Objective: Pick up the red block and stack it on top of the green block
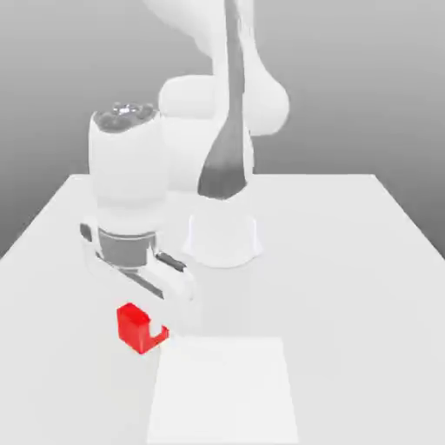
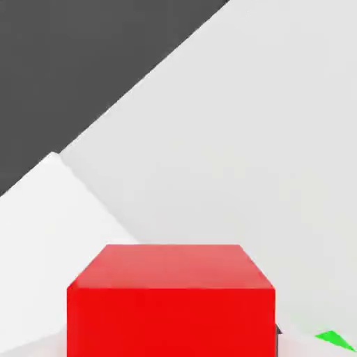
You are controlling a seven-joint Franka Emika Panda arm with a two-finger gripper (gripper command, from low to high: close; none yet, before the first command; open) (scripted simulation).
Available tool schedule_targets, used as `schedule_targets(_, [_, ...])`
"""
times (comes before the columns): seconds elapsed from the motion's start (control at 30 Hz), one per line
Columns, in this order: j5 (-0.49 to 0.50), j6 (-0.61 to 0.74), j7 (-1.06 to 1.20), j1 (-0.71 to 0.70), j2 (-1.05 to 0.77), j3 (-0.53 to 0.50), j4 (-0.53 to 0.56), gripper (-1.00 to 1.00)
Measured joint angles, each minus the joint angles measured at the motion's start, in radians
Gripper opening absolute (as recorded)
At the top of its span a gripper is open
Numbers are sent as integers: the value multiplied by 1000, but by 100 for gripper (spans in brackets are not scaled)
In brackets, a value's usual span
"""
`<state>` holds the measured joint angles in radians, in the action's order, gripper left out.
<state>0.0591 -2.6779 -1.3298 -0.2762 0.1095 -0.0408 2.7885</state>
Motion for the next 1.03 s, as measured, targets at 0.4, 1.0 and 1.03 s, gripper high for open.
schedule_targets(0.4, [-6, -165, -61, -72, 68, -48, 231, -100])
schedule_targets(1.0, [-2, -67, -62, -81, 170, -40, 236, 100])
schedule_targets(1.03, [-1, -32, -64, -83, 206, -39, 238, 100])
